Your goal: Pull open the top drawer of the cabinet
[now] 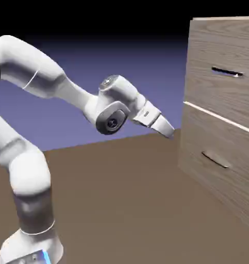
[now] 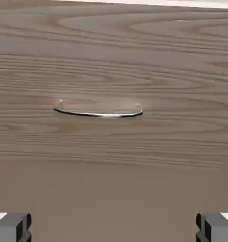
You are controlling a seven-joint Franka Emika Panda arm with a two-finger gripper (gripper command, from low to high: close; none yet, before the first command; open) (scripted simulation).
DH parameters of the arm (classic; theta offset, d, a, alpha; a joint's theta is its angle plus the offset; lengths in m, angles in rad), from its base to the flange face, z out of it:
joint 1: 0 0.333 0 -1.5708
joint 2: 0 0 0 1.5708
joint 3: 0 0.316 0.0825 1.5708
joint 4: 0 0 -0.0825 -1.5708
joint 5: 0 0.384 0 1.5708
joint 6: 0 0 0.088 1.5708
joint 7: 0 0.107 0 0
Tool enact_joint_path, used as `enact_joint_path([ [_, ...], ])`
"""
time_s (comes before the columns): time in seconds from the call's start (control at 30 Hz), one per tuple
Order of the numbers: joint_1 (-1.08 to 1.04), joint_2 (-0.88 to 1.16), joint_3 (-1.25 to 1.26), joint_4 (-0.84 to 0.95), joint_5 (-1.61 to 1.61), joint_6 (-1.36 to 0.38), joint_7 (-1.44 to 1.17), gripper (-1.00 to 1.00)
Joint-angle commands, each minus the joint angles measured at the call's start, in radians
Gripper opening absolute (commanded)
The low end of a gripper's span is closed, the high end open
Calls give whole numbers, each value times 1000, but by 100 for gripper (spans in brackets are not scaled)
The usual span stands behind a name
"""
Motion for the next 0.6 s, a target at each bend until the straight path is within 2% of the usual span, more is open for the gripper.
enact_joint_path([
  [0.0, -25, 4, 24, 16, 44, -1, -14, 0],
  [0.57, -444, 64, 428, 292, 783, -21, -257, 0],
])
